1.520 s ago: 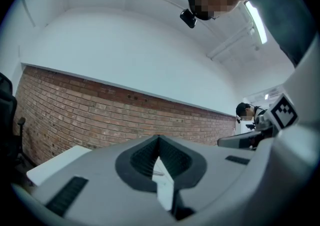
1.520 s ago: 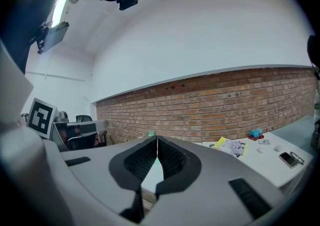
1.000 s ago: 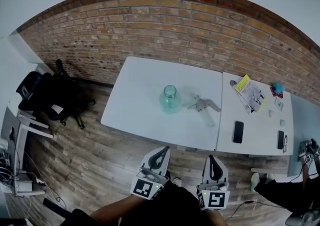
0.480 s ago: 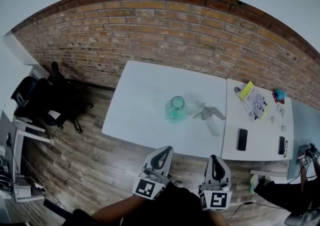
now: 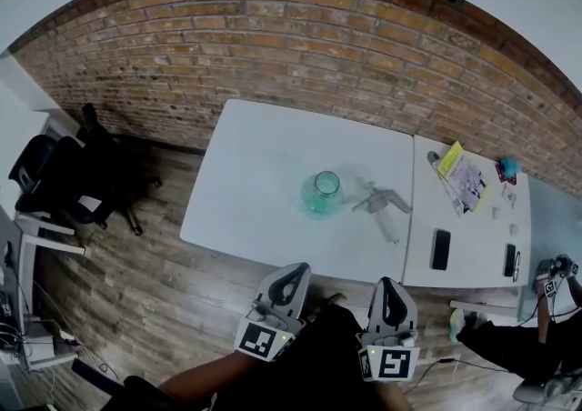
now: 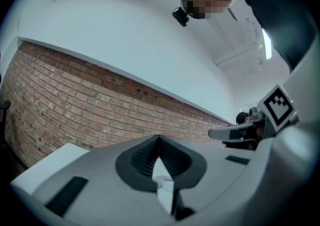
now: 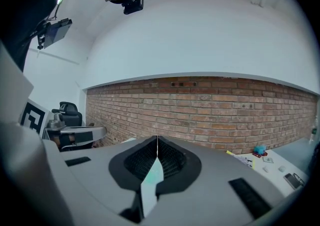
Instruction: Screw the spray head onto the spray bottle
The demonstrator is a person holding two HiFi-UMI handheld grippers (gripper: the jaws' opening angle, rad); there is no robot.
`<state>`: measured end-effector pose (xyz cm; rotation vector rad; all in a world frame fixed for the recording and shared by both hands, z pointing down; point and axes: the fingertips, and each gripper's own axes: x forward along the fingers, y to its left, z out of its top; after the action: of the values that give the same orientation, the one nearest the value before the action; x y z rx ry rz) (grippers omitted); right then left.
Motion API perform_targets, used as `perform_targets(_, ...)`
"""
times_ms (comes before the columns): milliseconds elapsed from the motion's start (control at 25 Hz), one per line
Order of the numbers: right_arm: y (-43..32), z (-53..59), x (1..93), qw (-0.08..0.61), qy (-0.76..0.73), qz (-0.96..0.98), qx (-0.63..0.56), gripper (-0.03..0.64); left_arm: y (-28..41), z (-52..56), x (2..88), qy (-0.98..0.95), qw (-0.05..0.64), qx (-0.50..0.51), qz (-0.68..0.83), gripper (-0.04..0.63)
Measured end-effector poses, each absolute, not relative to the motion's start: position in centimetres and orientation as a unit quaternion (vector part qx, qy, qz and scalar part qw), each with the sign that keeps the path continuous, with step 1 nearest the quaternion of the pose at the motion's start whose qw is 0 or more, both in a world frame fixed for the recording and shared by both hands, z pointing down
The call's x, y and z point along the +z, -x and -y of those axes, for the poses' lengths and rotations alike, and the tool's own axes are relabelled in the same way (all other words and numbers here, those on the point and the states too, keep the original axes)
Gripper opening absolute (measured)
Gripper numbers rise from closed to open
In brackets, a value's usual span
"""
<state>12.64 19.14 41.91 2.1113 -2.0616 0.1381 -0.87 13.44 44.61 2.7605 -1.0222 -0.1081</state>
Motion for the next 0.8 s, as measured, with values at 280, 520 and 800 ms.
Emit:
perform_targets(280, -13.8, -18.2, 42.7, 0.102, -0.703, 0.702, 0.055, 0.008, -0.5, -12.5, 45.0, -0.930, 0.099, -0.027, 0.352, 0.002)
perform_targets(520, -16.1, -15.7, 42.0, 0.090, -0.695, 0.712, 0.045, 0.008, -2.2, -10.8, 44.7, -0.928, 0.075, -0.015, 0.365, 0.002)
perform_targets(800, -19.3, -12.1, 41.6, 0.083, -0.672, 0.735, 0.035, 0.008, -5.3, -8.3, 44.8, -0.923, 0.064, -0.006, 0.380, 0.002)
